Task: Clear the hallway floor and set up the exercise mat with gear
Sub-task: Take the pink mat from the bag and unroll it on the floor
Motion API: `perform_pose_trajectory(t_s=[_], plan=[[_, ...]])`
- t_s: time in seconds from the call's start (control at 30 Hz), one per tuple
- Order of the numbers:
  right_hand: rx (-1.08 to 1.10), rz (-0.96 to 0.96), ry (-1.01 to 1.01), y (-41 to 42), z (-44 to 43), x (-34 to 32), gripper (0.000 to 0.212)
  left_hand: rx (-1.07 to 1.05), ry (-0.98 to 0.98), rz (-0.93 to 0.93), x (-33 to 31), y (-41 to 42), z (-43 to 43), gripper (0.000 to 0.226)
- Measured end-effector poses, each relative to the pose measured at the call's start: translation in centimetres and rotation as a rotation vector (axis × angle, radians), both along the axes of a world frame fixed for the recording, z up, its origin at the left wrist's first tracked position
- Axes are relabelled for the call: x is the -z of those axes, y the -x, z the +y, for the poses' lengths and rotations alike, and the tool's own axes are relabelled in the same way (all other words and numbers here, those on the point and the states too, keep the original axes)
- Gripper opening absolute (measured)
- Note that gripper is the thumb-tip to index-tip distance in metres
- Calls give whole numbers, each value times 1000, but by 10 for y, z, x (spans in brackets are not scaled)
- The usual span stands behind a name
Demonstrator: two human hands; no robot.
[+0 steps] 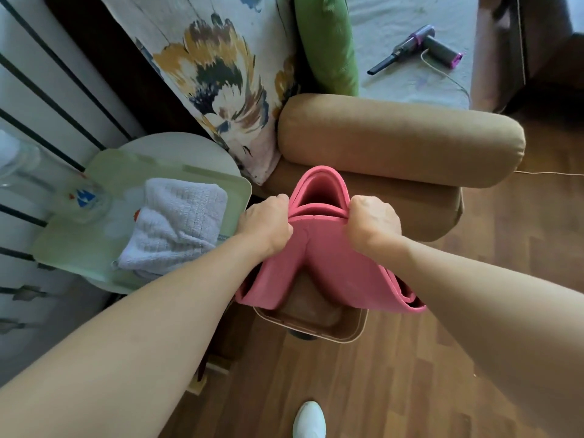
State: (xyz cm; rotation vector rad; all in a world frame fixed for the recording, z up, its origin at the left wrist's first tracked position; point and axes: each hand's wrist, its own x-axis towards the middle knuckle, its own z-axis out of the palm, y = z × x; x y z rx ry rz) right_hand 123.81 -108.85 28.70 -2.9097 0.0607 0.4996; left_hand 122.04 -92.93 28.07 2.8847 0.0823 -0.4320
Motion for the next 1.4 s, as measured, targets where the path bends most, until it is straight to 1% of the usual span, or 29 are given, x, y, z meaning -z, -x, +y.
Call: perform_pose_trajectory(t_s=[0.13,0.3,0.43,0.53,0.77,0.93,1.03,1.13,1.23,1.33,1.37,1.4], plan=[[-11,-48,22,6,-5,-33,17,3,-7,-20,-40,8,-6,17],[-54,-129,29,27,-12,-102,21,-14,-9,-70,-111,34,-16,16],[-102,-208,2,52,-21,-153,14,-66,-27,-132,-165,64,-26,18],[-147,-259,-9,76,-30,-196,7,-94,-48,-180,-208,96,-37,19],[-264,-426,-34,136,-41,-291,18,-171,-127,-289,-302,178,-58,19],[-391,-463,-67,196,-35,-352,7,-271,-230,-318,-361,257,-65,19],[-497,-481,-78,238,-23,-378,9,-326,-267,-301,-383,310,-61,18],[-609,-498,-99,275,-6,-390,8,-378,-310,-274,-396,359,-50,22],[-736,-485,-120,322,18,-396,12,-450,-338,-234,-403,418,-35,21],[-863,-456,-155,374,53,-397,3,-571,-353,-181,-405,484,-17,25],[-909,-439,-165,393,66,-396,4,-615,-360,-169,-405,507,-10,26],[-960,-422,-165,412,79,-395,10,-664,-365,-158,-404,530,-4,27]])
